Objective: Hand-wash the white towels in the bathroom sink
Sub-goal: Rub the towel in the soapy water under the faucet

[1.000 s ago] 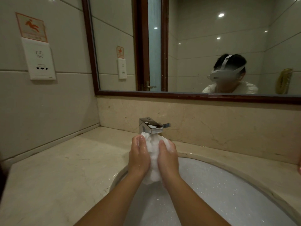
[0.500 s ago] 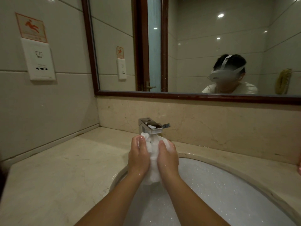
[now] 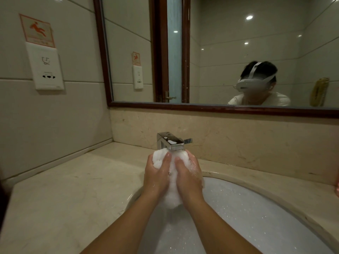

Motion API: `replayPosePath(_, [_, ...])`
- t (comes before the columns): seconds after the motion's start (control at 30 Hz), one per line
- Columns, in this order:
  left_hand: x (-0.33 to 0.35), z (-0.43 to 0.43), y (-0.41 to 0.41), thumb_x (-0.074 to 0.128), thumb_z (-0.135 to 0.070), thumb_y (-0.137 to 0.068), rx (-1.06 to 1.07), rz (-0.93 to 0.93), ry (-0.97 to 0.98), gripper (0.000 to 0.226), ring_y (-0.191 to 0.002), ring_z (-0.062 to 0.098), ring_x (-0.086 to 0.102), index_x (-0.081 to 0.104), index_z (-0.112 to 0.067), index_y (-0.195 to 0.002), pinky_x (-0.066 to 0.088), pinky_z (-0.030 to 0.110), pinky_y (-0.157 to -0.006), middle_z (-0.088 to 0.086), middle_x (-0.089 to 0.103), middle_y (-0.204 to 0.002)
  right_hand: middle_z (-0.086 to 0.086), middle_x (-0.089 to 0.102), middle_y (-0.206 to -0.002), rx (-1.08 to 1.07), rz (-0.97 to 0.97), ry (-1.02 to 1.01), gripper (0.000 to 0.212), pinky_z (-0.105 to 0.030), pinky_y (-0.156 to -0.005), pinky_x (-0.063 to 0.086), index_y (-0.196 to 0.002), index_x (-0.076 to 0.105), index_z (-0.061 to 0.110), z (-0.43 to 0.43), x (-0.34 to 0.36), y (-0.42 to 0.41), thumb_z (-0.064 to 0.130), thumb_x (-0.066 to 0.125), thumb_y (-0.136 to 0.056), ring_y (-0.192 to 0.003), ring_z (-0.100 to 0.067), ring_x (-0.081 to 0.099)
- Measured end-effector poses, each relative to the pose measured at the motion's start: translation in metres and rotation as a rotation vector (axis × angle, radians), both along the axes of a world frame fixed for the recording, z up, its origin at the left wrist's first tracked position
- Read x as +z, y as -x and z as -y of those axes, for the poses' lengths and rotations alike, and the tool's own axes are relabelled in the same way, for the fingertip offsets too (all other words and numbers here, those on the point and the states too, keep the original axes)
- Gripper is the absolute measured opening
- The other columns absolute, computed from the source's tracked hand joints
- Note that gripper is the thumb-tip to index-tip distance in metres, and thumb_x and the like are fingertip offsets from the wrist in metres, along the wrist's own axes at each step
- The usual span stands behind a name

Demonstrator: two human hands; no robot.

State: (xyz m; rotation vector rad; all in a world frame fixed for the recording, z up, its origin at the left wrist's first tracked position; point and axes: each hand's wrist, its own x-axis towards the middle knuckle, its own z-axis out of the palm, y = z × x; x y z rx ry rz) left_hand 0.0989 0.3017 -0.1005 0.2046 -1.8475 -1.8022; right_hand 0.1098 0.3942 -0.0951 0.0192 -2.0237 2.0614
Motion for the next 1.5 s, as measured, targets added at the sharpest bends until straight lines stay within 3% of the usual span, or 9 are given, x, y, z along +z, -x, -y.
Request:
replayPosePath(0.1, [0.0,-0.002,0.0,0.068,-0.064,-0.09,0.036,-0.042,0.031,0.031,-0.09,0.014,0.073,0.064,-0.036,-0.103,0.062,0.047,-0.087,-0.009,0.075,-0.096,0.013,0.061,-0.132,0.021,0.013,0.006,0.043,-0.026,-0.083,0.046,-0.146,0.048,0.052,-0.004,0.002,0.001,0.051,0.055,-0.104,-0.113,-0.014,0.06])
replayPosePath(0.23, [-0.001,-0.005,-0.006,0.057,-0.083,-0.083,0.044,-0.055,0.179,0.048,-0.088,0.012,0.071,0.065,-0.038,-0.099,0.06,0.044,-0.085,-0.012,0.074,-0.093,0.01,0.061,-0.142,0.044,0.066,-0.031,0.05,-0.035,-0.104,0.047,-0.15,0.049,0.05,-0.001,-0.002,0.006,0.066,0.047,-0.103,-0.127,-0.017,0.059])
replayPosePath(0.37, [-0.001,-0.013,-0.012,0.039,-0.103,-0.068,0.016,-0.03,0.248,0.088,-0.098,0.017,0.07,0.064,-0.036,-0.119,0.059,0.042,-0.088,-0.009,0.073,-0.106,0.001,0.071,-0.123,-0.008,0.159,0.032,0.053,-0.038,-0.098,0.051,-0.126,0.069,0.031,-0.003,0.003,0.001,0.072,0.048,-0.099,-0.115,-0.023,0.066])
replayPosePath(0.6, [0.006,-0.016,-0.018,0.07,-0.057,-0.091,0.123,-0.118,0.299,0.023,-0.075,0.001,0.066,0.062,-0.036,-0.086,0.044,0.008,-0.056,-0.014,0.069,-0.08,0.013,0.067,-0.111,-0.199,0.095,0.01,0.03,-0.006,-0.071,0.039,-0.112,0.068,0.035,-0.004,0.009,-0.003,0.058,0.051,-0.105,-0.097,-0.007,0.064])
replayPosePath(0.73, [0.007,-0.013,-0.02,0.071,-0.044,-0.097,0.089,-0.119,0.246,0.018,-0.072,-0.01,0.065,0.066,-0.029,-0.089,0.043,0.004,-0.059,-0.014,0.069,-0.078,0.003,0.072,-0.1,-0.243,0.091,0.038,0.042,-0.038,-0.089,0.055,-0.099,0.072,0.027,0.002,0.007,0.001,0.062,0.05,-0.102,-0.101,-0.026,0.068])
replayPosePath(0.93, [0.002,-0.005,-0.009,0.059,-0.057,-0.098,0.1,-0.005,0.191,0.029,-0.083,0.009,0.065,0.066,-0.028,-0.098,0.044,0.023,-0.065,-0.01,0.071,-0.089,-0.006,0.063,-0.125,-0.152,0.117,-0.013,0.042,-0.03,-0.083,0.037,-0.135,0.052,0.021,0.007,0.004,0.002,0.052,0.051,-0.106,-0.101,-0.024,0.054])
replayPosePath(1.1, [0.0,-0.001,0.001,0.051,-0.057,-0.102,0.128,-0.014,0.12,0.033,-0.085,0.011,0.067,0.066,-0.027,-0.097,0.043,0.02,-0.064,-0.009,0.071,-0.087,-0.006,0.066,-0.124,-0.128,0.093,0.025,0.028,-0.029,-0.071,0.042,-0.125,0.05,0.025,0.006,-0.002,0.008,0.046,0.053,-0.107,-0.099,-0.022,0.061])
replayPosePath(1.27, [-0.003,-0.001,0.006,0.048,-0.061,-0.102,0.156,-0.038,0.048,0.038,-0.093,0.021,0.07,0.067,-0.028,-0.104,0.055,0.037,-0.084,-0.004,0.073,-0.096,-0.005,0.064,-0.133,-0.082,0.147,0.034,0.046,-0.042,-0.102,0.05,-0.149,0.045,0.028,0.002,-0.005,0.013,0.052,0.038,-0.11,-0.117,-0.029,0.061])
replayPosePath(1.5, [-0.002,-0.005,-0.002,0.041,-0.073,-0.089,-0.049,-0.008,0.095,0.046,-0.103,0.016,0.067,0.055,-0.039,-0.117,0.055,0.04,-0.091,-0.01,0.068,-0.107,-0.003,0.065,-0.113,-0.085,0.112,0.055,0.039,-0.034,-0.083,0.047,-0.133,0.058,0.019,-0.002,-0.002,0.015,0.047,0.049,-0.107,-0.101,-0.023,0.062])
